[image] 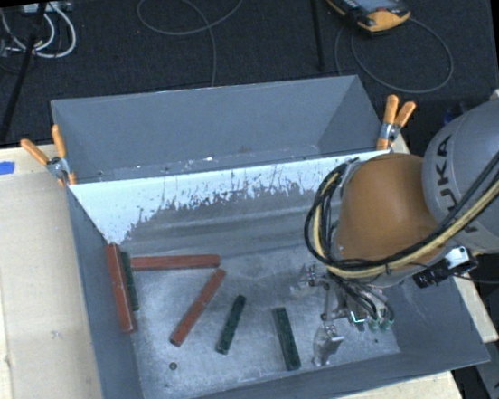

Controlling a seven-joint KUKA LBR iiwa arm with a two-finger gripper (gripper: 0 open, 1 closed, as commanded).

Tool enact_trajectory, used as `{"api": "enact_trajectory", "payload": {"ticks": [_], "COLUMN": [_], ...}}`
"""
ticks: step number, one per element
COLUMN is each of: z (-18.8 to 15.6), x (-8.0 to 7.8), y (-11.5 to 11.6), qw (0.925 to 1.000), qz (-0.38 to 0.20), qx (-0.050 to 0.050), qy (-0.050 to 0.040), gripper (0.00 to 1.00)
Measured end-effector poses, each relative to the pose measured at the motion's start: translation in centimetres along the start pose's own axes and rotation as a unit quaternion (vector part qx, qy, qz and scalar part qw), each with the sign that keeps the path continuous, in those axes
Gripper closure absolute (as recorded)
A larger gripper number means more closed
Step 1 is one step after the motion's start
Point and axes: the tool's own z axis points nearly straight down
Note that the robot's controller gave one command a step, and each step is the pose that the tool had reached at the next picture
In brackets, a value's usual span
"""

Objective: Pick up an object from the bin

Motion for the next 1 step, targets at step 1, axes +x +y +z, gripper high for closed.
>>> {"api": "enact_trajectory", "payload": {"ticks": [1], "z": [-0.39], "x": [-0.19], "y": [0.00], "qw": [1.0000], "qz": [0.000], "qx": [0.000], "qy": [-0.0039], "gripper": [0.00]}}
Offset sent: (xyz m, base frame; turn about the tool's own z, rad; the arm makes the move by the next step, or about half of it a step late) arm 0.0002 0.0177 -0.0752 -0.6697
